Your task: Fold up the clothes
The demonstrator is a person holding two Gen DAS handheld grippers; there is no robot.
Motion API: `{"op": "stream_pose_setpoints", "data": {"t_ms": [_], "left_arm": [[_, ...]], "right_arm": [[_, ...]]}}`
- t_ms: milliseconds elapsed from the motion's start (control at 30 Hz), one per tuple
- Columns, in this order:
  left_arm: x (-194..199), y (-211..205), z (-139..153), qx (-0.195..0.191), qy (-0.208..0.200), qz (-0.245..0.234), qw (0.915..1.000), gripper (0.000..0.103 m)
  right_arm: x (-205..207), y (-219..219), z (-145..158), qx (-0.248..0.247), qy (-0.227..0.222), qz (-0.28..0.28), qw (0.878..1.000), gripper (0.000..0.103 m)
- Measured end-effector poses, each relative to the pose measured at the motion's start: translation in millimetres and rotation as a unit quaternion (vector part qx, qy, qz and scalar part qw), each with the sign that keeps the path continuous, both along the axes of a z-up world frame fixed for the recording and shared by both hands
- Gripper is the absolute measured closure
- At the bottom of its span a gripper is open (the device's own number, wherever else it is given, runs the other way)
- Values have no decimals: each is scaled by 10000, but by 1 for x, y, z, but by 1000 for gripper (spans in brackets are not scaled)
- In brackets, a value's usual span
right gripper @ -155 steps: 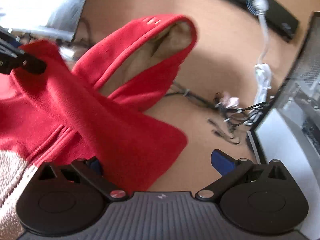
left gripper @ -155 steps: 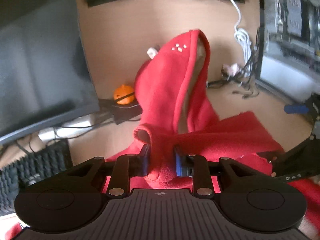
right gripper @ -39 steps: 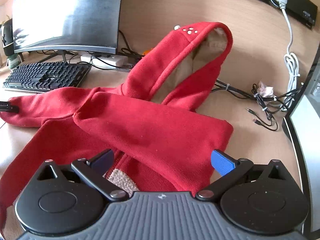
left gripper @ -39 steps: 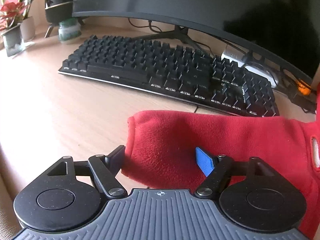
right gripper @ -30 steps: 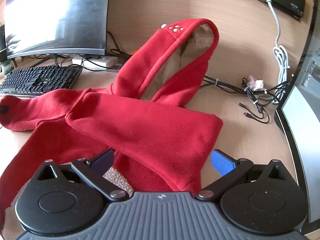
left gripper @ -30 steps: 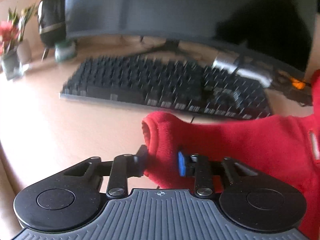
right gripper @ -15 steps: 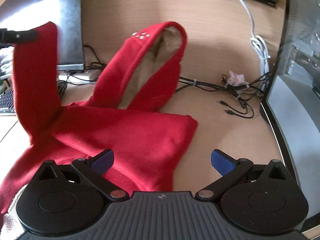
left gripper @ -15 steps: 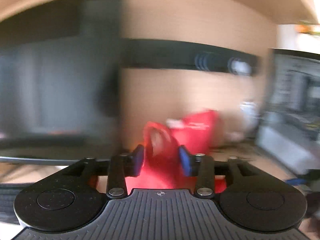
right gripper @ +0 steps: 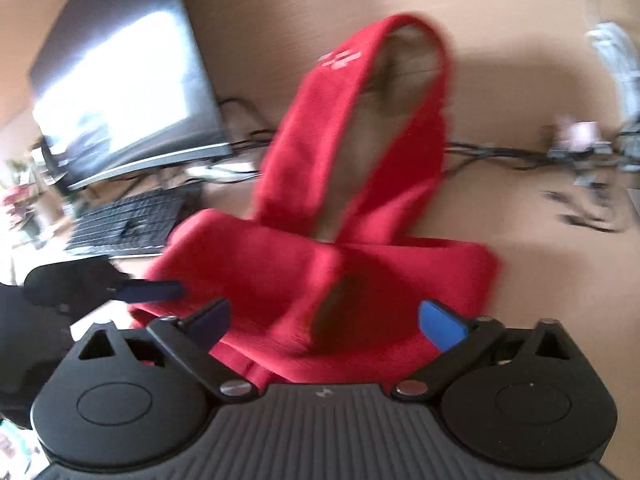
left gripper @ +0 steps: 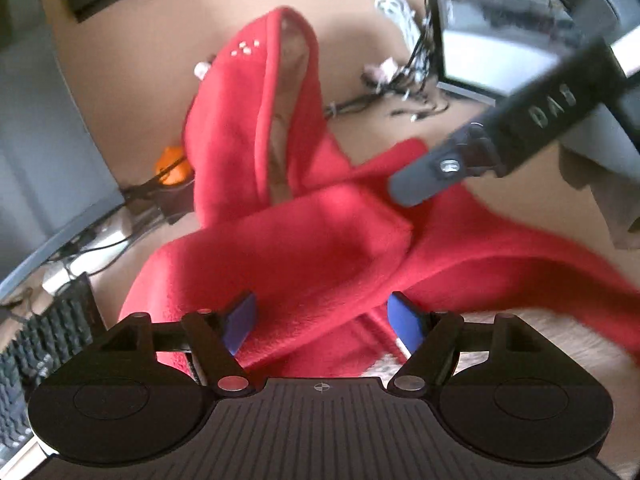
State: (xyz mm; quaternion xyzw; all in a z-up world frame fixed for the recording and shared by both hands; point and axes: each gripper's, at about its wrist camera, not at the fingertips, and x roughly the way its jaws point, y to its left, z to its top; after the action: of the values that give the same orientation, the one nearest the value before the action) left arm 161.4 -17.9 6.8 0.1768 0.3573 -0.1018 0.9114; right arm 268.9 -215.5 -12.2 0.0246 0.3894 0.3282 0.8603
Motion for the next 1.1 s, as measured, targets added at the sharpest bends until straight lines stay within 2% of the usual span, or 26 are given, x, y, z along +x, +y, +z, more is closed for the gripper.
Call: {"op": "stream_pose_setpoints", "data": {"t_ms": [67, 100, 133, 233, 267, 367, 400, 433, 533, 600, 667, 800, 867, 1033, 1067, 1100], "left_arm": [[5, 0, -8, 203, 16, 74, 9998, 35], [8, 1, -12, 268, 32, 106, 9996, 35], [11, 2, -13, 258, 67, 129, 9996, 35], [18, 3, -19, 300, 151, 128, 9994, 40], [19, 3, -22, 308, 176, 122, 9993, 43], [24, 2, -25, 204, 208, 123, 9995, 69], [27, 2, -24, 153, 216, 140, 9996, 82], [30, 1, -22, 90, 229, 161, 9996, 83], [37, 0, -8, -329, 257, 183, 9990, 85], [38, -6, 4, -657, 211, 99, 9976, 85], [40, -16, 12, -823, 136, -77, 9965, 85], [49, -41, 5, -822, 210, -412, 9955, 85], [52, -48, -7, -744, 380, -490, 9953, 83], [51, -47, -20, -761, 665, -543, 9934, 72], [51, -46, -19, -800, 689, -560, 9928, 71], [51, -44, -17, -841, 711, -578, 9922, 67]], "right_arm": [[14, 15, -12, 54, 232, 167, 9996, 31], [21, 22, -19, 72, 398, 205, 9990, 45], [28, 26, -25, 189, 602, 248, 9977, 54], [39, 30, -33, 604, 884, 360, 9936, 66], [40, 31, -33, 686, 878, 413, 9929, 67], [43, 36, -34, 852, 862, 529, 9912, 75], [45, 37, -34, 866, 883, 498, 9911, 83], [48, 36, -33, 900, 906, 457, 9908, 88], [48, 22, -18, 1164, 803, 340, 9894, 91], [43, 4, 0, 1289, 537, 247, 9899, 91], [39, -13, 16, 1325, 292, 134, 9907, 91], [34, -34, 24, 825, -2, -220, 9964, 91], [33, -38, 13, 521, 135, -415, 9977, 91], [26, -31, -14, -143, 298, -539, 9980, 90], [25, -27, -15, -272, 230, -547, 9979, 88], [25, -24, -13, -364, 151, -557, 9977, 83]]}}
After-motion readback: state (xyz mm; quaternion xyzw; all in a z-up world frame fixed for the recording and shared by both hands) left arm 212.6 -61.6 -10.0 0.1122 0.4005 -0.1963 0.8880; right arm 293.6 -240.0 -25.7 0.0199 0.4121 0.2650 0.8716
